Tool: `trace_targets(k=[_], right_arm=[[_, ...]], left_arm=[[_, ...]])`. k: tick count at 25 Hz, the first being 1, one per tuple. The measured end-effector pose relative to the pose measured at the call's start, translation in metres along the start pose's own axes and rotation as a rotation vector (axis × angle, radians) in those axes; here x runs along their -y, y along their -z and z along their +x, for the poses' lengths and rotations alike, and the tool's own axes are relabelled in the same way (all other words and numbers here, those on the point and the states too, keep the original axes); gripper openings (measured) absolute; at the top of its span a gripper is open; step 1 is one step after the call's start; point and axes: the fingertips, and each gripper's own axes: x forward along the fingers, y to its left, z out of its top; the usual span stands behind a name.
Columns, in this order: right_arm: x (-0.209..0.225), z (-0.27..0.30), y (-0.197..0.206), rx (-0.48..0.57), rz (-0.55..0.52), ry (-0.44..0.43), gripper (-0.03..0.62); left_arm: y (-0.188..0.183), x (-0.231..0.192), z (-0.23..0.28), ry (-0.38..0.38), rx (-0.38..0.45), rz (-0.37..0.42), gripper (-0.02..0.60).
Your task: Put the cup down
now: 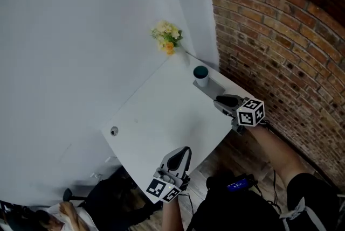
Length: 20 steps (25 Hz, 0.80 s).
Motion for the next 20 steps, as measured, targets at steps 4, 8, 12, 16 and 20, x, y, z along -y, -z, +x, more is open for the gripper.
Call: trace_targets(k=[4,8,12,16,20], right_arm=[[-0.055,-0.026,-0.012,0.023,-0.022,-0.089,0.040],[-0.099,-0.062,-0.020,0.052,-0.042,-0.131,0.015],[-0.128,-0.107,-0.034,0.141,-0.011,-0.150,0.014],[-0.151,-0.151,-0.040,0.233,0.028,-0.139,0.012],[-0.160,-0.177,-0.035,0.286,0.057,-0.093,0.012]], left_arm=[[-0.007,0.007,-0.009,0.025,0.019,0.016,0.008],[-0.008,0.015,-0.018,0.058,0.011,0.034,0.008],[-0.005,0.026,-0.025,0.074,0.001,0.038,0.008],[-0.001,0.041,-0.032,0.091,0.003,0.026,0.008],[0.001,0.058,-0.026,0.136,0.007,0.008,0.008]])
